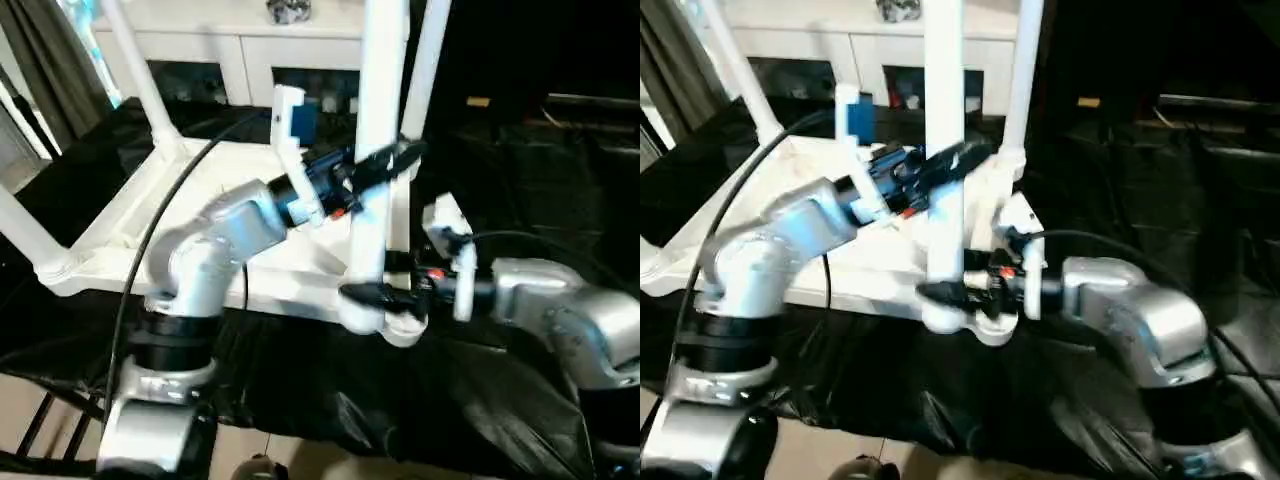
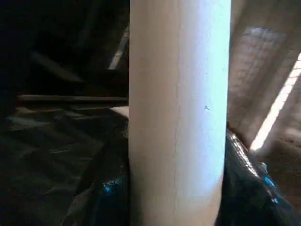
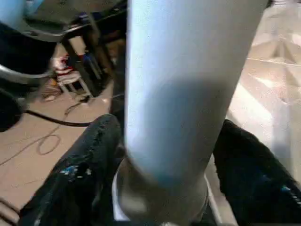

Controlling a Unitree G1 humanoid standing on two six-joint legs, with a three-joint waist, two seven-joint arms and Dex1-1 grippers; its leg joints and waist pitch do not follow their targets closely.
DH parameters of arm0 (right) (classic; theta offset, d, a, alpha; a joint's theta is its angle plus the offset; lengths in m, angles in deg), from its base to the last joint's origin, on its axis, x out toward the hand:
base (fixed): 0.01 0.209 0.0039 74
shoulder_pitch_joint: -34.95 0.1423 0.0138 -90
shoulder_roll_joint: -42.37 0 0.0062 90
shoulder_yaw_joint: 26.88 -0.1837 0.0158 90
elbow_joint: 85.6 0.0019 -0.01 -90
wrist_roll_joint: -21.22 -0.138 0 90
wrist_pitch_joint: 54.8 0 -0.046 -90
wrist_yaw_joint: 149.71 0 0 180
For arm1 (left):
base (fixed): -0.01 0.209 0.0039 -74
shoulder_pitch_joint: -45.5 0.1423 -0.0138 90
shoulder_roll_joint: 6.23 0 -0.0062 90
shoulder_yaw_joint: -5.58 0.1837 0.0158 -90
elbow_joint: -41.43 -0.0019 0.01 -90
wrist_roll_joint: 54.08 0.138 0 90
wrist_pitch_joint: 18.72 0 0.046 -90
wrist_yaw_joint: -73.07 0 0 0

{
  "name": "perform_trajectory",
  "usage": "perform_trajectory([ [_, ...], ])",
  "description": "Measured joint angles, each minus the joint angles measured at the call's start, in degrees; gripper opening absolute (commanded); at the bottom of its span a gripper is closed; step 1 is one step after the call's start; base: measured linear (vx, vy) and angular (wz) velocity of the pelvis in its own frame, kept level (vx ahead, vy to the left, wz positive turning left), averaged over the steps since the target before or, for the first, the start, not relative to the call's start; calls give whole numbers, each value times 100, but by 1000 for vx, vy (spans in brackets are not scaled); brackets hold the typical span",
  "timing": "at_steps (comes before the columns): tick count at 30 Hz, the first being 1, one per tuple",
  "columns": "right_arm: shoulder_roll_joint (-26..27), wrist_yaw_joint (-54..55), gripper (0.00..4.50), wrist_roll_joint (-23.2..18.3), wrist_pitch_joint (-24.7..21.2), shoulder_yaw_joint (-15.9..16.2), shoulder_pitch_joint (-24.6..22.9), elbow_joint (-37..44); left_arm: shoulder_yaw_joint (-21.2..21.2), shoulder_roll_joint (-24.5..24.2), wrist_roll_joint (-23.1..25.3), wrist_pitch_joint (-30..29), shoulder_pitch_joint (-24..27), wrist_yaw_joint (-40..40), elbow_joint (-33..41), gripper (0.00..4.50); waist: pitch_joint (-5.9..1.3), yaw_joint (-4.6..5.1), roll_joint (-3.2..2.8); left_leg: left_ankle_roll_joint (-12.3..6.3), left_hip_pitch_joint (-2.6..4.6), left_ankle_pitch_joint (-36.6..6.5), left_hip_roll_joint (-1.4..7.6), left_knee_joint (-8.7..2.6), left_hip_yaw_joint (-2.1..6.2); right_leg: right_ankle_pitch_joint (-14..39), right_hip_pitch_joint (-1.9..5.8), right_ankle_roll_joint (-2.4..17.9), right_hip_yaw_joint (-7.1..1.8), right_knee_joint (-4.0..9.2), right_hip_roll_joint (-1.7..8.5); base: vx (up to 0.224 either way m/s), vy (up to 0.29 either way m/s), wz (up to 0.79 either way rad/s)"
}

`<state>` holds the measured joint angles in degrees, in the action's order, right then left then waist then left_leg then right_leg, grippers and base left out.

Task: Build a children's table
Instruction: Pick table leg

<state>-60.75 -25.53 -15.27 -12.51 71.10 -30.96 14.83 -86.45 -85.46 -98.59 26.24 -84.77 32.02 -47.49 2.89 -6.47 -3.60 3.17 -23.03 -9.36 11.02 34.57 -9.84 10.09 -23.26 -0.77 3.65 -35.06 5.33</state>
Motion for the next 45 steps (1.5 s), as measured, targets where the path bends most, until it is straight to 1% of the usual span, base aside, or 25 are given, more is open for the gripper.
perform_trajectory([
  [1,-22,-83,368,-14,-5,2,45,-18,-1,-28,-89,-36,-21,-132,-1,181,0,-1,0,0,1,0,0,0,0,0,0,1,0,-2,0,0,0,0],
  [3,-98,-244,395,-17,11,4,117,-111,-2,-131,-219,-105,-34,-411,5,181,0,-2,0,0,4,0,0,1,0,-1,1,2,0,-6,0,0,0,0],
  [7,-106,-411,400,-12,65,25,140,-248,-1,-161,-246,-109,-40,-568,-33,181,0,-3,1,0,4,0,0,1,0,-3,1,5,0,-9,0,0,0,0],
  [11,-106,-478,400,-13,65,55,261,-360,-1,-174,-260,-106,-62,-618,-81,181,0,-3,1,0,4,0,0,3,0,-4,1,6,0,-10,0,0,0,0],
  [16,-93,-569,400,-79,34,54,265,-404,19,-187,-283,-108,-63,-692,-87,181,-1,-4,1,-1,4,1,0,4,0,-4,2,6,0,-9,0,0,0,0],
  [18,-90,-619,365,-133,-2,53,266,-426,41,-188,-288,-108,-62,-745,-88,181,-1,-4,1,-3,3,2,0,5,0,-4,2,6,0,-9,0,0,0,0],
  [20,-90,-686,363,-163,-68,54,265,-426,71,-190,-287,-108,-63,-752,-96,181,-1,-4,1,-5,3,3,0,6,0,-4,2,6,0,-9,0,0,0,0],
  [21,-90,-711,353,-185,-89,55,266,-426,78,-190,-287,-108,-63,-758,-112,181,-1,-4,1,-5,4,3,0,6,0,-4,2,6,0,-10,0,0,0,0],
  [22,-91,-720,327,-193,-99,55,265,-426,80,-189,-287,-108,-64,-764,-134,181,-1,-4,1,-5,4,4,0,6,0,-4,2,7,0,-10,0,0,0,0],
  [25,-91,-766,323,-209,-121,66,266,-425,86,-189,-286,-107,-64,-770,-147,181,0,-5,2,-5,4,4,0,7,0,-5,2,7,0,-13,1,0,0,0],
  [26,-91,-780,311,-213,-133,70,265,-425,91,-189,-286,-107,-64,-773,-147,181,0,-5,2,-5,4,4,0,7,0,-5,2,7,0,-14,1,0,0,0],
  [27,-91,-794,287,-213,-155,77,266,-425,108,-186,-285,-106,-64,-781,-147,181,0,-5,2,-5,4,4,0,8,0,-5,2,7,0,-14,1,0,0,0],
  [29,-91,-842,277,-224,-165,109,267,-425,143,-184,-271,-97,-64,-799,-148,181,0,-5,2,-5,4,4,1,8,0,-5,2,7,0,-15,1,0,0,0],
  [30,-90,-854,265,-232,-168,134,267,-425,164,-184,-253,-87,-65,-809,-153,181,0,-5,2,-5,4,4,1,9,0,-5,2,7,0,-16,1,0,0,0],
  [31,-89,-860,265,-233,-175,146,268,-425,187,-182,-247,-82,-72,-813,-165,181,0,-5,2,-5,4,4,1,9,0,-5,2,7,0,-16,1,0,0,0],
  [33,-88,-882,238,-235,-189,158,279,-425,200,-171,-236,-77,-90,-816,-213,181,0,-5,2,-5,4,4,1,10,0,-5,2,7,0,-16,1,0,0,0],
  [34,-88,-906,238,-236,-199,158,285,-425,200,-171,-230,-70,-92,-816,-216,181,0,-5,2,-6,4,4,1,10,0,-5,2,7,0,-16,1,0,0,0],
  [36,-88,-916,209,-236,-204,162,290,-424,200,-168,-227,-70,-100,-817,-225,181,0,-6,2,-6,4,4,1,10,0,-5,2,7,0,-16,1,0,0,0],
  [40,-87,-930,196,-218,-202,175,292,-423,199,-161,-224,-70,-101,-816,-263,181,0,-7,2,-6,4,4,1,11,0,-5,2,7,0,-16,1,0,0,0],
  [44,-76,-923,194,-187,-166,188,292,-427,200,-168,-192,-62,-103,-818,-265,181,0,-8,2,-6,3,4,1,12,0,-5,2,7,0,-17,1,0,0,0],
  [45,-68,-915,193,-184,-160,190,292,-433,200,-175,-187,-61,-105,-807,-266,216,0,-7,2,-6,4,4,1,13,0,-5,2,7,0,-18,1,0,0,0],
])
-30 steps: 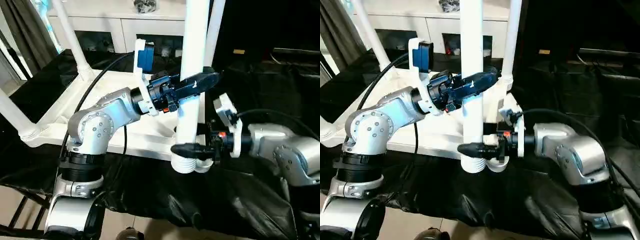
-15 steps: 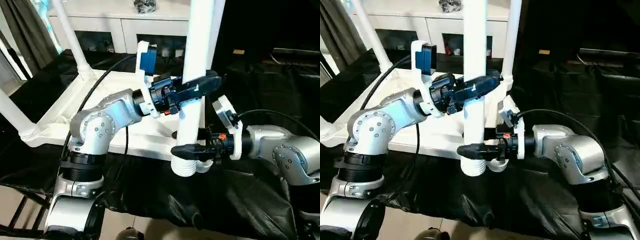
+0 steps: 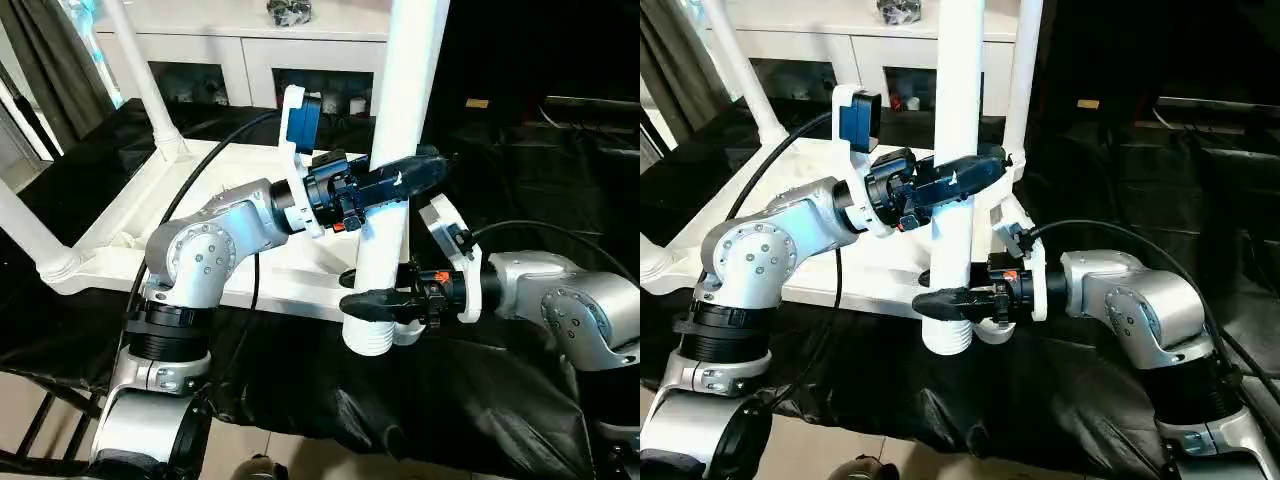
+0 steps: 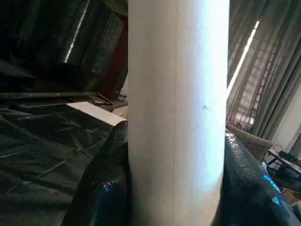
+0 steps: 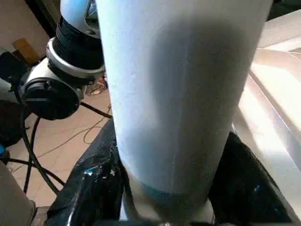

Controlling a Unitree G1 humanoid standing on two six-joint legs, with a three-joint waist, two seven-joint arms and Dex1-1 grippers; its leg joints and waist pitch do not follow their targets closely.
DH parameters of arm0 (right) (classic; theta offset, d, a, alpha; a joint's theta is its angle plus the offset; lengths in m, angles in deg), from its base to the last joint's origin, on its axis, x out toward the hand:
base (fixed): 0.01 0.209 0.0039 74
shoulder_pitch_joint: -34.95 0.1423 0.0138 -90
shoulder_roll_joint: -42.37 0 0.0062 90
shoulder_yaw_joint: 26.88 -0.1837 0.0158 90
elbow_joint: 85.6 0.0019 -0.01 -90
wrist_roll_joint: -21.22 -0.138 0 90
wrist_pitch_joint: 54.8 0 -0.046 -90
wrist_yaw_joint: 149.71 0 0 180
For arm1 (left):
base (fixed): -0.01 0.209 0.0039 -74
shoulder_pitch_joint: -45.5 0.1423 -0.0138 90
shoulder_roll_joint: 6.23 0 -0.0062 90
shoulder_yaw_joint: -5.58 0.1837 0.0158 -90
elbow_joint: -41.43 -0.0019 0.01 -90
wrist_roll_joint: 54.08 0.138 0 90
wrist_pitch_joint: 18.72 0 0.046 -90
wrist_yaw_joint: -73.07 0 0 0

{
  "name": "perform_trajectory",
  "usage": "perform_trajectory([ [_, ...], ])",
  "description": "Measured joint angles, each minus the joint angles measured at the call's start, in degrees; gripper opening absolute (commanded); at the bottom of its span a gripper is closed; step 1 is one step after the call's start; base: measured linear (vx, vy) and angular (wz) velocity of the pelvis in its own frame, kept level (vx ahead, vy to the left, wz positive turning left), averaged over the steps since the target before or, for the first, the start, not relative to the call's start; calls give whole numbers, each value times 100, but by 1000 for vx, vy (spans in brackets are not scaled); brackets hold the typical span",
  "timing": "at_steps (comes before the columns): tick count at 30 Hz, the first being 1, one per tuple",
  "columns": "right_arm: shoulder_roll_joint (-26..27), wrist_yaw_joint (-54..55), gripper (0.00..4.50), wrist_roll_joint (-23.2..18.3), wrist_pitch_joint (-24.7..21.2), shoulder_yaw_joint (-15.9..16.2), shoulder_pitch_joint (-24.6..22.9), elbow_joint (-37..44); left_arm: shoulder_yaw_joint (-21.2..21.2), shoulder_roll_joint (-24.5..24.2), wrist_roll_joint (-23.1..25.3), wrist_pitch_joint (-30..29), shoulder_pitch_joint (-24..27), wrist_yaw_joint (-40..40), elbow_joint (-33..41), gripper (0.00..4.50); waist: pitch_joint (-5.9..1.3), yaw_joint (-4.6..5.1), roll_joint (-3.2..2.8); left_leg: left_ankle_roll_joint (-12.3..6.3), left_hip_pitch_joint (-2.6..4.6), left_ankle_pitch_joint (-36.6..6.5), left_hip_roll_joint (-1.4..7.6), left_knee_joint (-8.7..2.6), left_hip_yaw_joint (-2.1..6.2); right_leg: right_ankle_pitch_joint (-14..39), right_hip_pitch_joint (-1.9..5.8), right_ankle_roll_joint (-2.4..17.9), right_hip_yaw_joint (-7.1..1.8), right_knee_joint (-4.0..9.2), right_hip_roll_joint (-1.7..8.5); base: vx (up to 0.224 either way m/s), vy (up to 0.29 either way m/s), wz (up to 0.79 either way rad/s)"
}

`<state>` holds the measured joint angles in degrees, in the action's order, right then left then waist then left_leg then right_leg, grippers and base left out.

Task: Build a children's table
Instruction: Pick table leg, then insert table leg to table base

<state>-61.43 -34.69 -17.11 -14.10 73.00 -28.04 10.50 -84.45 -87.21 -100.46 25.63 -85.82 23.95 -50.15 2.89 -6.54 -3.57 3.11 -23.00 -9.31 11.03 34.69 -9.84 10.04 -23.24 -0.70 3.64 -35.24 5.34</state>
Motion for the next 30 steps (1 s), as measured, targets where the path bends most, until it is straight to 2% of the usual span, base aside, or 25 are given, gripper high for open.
perform_trajectory([
  [2,53,39,193,27,31,-4,0,-30,-18,-12,-2,0,-36,46,-79,251,0,1,1,0,0,0,0,0,0,0,0,0,0,-2,0,0,0,0],
  [5,237,234,192,86,182,-17,0,-129,-94,-14,-2,115,-57,72,-113,269,3,10,5,0,1,0,1,2,0,-1,-1,1,1,-4,0,0,0,0],
  [9,551,619,191,122,404,-206,1,-225,-351,55,1,526,-77,119,-113,278,5,5,14,0,1,0,1,2,0,0,0,1,0,-4,1,0,0,0],
  [16,765,1226,191,82,507,-805,74,-382,-1014,159,-127,1050,-93,451,-304,278,-1,0,81,-1,-1,1,1,5,-2,0,1,0,0,0,1,0,0,0],
  [19,779,1495,191,61,604,-1127,48,-458,-1314,340,-126,1365,-210,780,-742,278,-1,1,80,-1,-3,1,-1,11,-2,-1,6,-1,-1,2,2,0,0,0],
  [22,875,1930,191,91,781,-1442,2,-449,-1368,275,54,1650,-212,933,-1040,278,-4,25,72,-1,-1,1,0,9,-1,-2,6,-3,0,3,1,0,0,0],
  [24,958,2290,191,244,870,-1523,-8,-449,-1197,113,416,1861,-211,867,-1206,278,-4,47,43,0,-1,1,2,8,6,-2,6,-3,3,5,-3,0,0,0],
  [27,949,2883,191,725,1104,-1576,-39,-485,-539,-391,1191,2180,-168,426,-1486,278,-15,103,-43,0,-2,0,-5,4,3,-6,9,-10,-1,19,2,0,0,0],
  [30,941,3309,191,1103,1344,-1591,-131,-573,132,-769,1932,2605,-21,58,-1712,278,-34,143,-91,0,-1,0,-5,-7,4,-3,9,-14,1,23,1,0,0,0],
])
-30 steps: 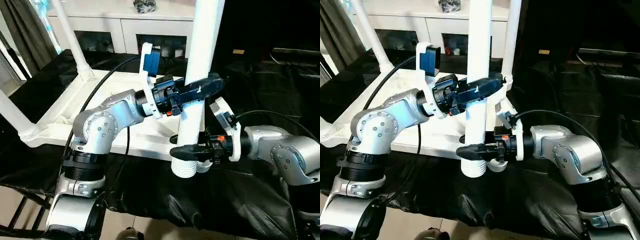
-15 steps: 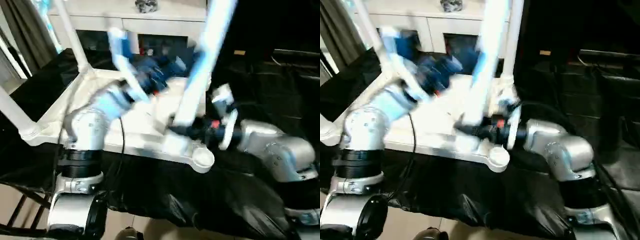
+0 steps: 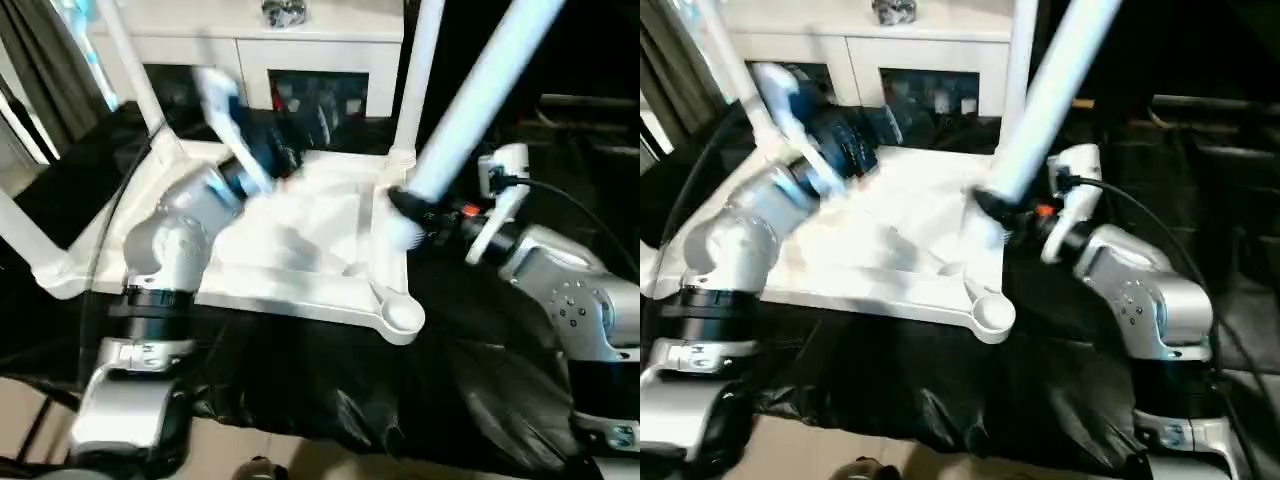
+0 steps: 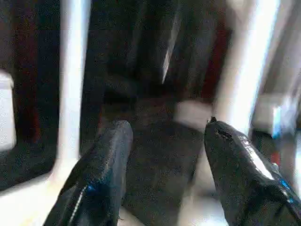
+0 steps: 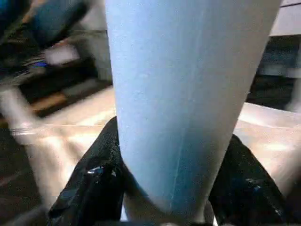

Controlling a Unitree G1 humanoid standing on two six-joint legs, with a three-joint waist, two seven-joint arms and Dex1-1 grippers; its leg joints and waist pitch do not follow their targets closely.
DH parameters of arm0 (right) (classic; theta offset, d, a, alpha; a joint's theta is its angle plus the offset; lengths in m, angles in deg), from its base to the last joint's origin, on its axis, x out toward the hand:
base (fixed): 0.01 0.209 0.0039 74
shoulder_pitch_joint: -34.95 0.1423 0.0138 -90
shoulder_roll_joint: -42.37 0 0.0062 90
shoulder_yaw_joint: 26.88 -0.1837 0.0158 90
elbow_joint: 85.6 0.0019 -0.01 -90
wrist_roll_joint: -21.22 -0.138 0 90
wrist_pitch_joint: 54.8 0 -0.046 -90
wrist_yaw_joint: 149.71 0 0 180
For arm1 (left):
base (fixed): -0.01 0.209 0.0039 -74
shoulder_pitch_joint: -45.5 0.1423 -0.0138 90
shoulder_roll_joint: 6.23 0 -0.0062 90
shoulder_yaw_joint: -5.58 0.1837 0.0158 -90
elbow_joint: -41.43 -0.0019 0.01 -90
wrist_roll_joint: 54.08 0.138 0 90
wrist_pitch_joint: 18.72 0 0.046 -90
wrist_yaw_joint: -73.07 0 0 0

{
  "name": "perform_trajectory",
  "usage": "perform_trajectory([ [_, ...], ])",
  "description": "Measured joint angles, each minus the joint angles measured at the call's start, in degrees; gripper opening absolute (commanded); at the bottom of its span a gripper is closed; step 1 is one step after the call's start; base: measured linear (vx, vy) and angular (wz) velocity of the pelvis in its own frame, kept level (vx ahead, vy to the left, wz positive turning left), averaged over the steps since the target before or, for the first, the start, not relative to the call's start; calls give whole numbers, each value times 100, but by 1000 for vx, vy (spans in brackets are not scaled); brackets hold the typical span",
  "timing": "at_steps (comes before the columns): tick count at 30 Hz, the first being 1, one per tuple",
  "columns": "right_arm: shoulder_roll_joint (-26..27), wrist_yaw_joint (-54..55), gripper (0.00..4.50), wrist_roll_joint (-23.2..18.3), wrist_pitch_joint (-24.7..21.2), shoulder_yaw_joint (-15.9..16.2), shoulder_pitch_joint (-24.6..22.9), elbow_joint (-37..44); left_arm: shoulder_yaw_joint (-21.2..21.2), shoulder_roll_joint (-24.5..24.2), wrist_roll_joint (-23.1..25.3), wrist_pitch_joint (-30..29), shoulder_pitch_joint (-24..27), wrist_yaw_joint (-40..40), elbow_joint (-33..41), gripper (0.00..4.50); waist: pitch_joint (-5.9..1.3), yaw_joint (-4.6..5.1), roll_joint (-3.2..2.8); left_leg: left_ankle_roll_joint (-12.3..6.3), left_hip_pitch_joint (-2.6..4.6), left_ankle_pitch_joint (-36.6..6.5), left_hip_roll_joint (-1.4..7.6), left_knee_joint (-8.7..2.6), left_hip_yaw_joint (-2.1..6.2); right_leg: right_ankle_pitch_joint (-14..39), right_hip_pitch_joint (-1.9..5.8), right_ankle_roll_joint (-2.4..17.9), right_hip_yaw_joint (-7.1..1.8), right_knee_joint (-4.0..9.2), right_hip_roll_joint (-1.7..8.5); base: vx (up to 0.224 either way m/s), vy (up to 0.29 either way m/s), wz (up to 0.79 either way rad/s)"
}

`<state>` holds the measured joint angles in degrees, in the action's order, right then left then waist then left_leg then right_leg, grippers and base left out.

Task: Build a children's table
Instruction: Insert table leg to table base

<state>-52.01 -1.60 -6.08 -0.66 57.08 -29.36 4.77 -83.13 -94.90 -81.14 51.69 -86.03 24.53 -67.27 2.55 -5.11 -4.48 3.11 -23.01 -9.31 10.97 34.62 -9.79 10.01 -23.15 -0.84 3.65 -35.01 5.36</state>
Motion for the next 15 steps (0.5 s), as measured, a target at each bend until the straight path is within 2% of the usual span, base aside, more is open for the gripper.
perform_trajectory([
  [6,9,322,191,234,40,24,-391,164,1040,-469,902,517,465,-702,-41,278,-2,37,-11,1,1,1,4,-10,-1,3,-8,-1,0,-1,-4,0,0,0],
  [15,13,315,191,317,37,243,-755,665,1777,-579,1575,1191,703,-1315,-412,278,-6,1,-23,3,9,1,3,-11,-3,0,-2,1,-2,-4,-1,0,0,0],
])
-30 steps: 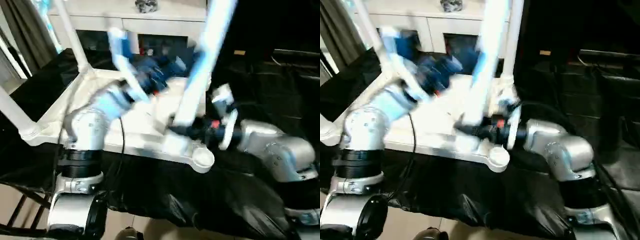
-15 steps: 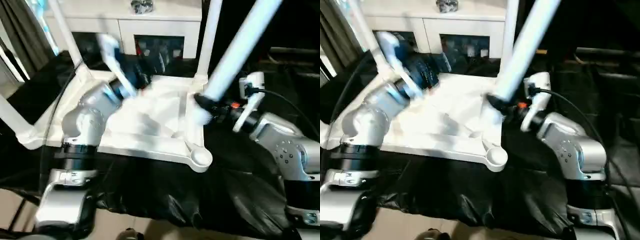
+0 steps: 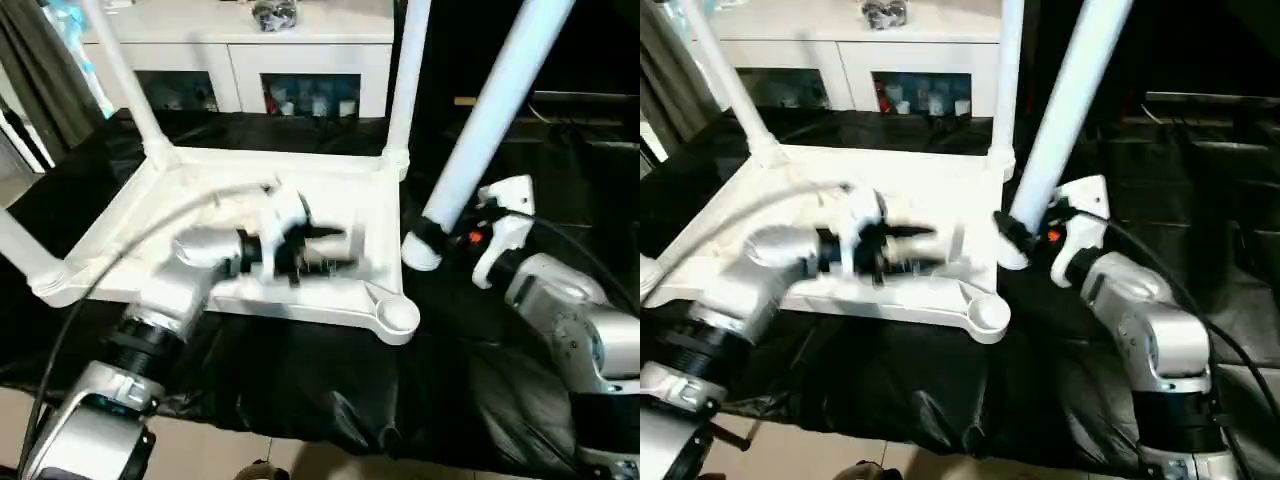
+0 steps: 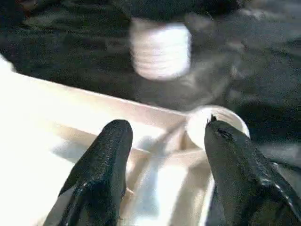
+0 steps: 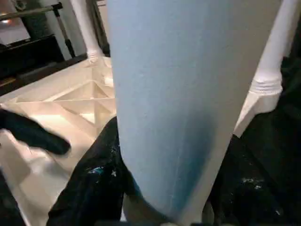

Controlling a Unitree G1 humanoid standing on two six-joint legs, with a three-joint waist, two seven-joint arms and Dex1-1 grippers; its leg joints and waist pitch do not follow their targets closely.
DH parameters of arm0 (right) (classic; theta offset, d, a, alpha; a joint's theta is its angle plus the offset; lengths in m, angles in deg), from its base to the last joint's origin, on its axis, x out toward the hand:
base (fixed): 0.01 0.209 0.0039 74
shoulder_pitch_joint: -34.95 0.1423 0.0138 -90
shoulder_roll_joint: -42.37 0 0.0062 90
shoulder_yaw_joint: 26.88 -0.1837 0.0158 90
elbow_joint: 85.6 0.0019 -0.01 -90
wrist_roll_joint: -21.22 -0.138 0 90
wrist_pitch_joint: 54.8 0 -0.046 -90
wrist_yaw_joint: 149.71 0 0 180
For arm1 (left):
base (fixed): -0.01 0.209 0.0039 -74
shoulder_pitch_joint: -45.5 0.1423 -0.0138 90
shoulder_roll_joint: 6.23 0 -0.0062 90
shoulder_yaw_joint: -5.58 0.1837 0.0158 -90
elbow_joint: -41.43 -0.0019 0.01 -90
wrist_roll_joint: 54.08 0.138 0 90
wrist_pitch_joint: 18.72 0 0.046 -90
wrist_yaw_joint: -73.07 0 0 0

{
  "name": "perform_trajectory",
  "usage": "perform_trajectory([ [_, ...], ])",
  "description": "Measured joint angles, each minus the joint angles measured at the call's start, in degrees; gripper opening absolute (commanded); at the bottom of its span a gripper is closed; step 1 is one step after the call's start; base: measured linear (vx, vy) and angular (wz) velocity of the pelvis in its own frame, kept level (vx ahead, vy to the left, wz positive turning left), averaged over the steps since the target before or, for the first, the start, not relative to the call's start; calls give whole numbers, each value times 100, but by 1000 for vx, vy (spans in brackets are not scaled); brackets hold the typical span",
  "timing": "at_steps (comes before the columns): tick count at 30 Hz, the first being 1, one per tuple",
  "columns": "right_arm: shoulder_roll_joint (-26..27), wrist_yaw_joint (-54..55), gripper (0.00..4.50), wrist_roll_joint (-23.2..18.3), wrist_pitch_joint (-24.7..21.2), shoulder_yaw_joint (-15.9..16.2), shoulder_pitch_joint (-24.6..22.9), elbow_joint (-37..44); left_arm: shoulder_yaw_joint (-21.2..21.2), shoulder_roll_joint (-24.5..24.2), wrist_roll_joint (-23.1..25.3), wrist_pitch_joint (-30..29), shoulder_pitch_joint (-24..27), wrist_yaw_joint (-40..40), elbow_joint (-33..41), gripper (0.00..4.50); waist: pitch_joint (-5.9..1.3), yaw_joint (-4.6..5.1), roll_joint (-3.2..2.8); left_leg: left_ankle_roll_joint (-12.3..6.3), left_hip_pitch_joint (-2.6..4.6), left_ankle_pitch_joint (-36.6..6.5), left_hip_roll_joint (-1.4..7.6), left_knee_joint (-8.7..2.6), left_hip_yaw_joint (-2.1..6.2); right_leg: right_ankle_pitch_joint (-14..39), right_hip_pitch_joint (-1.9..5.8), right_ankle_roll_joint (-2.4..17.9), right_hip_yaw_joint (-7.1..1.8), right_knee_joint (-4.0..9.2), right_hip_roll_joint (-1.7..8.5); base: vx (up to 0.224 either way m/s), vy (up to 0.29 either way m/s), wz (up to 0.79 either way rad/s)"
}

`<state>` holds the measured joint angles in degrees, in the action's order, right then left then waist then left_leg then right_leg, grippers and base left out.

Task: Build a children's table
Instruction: Insert table leg to table base

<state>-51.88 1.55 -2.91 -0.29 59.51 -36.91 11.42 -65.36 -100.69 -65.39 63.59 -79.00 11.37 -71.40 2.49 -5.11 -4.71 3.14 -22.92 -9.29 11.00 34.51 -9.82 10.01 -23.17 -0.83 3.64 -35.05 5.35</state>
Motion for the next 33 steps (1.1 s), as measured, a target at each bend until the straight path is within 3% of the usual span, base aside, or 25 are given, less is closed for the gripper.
perform_trajectory([
  [14,-4,-118,191,-96,-217,397,-502,660,407,-177,692,880,-35,-438,-1067,278,-12,21,-28,2,7,0,-1,-8,0,-1,1,-1,-1,2,0,0,0,0],
  [26,-206,-190,191,-100,-429,457,-671,946,446,-15,912,1353,-555,-697,-2083,190,-13,24,-51,2,9,-1,-2,-9,0,-2,3,1,-2,3,0,0,0,0],
  [33,-246,-193,191,-101,-492,471,-694,1048,445,93,985,1502,-660,-895,-2470,115,-10,47,-80,2,11,-1,-2,-9,0,-2,3,1,-3,3,0,0,0,0],
])
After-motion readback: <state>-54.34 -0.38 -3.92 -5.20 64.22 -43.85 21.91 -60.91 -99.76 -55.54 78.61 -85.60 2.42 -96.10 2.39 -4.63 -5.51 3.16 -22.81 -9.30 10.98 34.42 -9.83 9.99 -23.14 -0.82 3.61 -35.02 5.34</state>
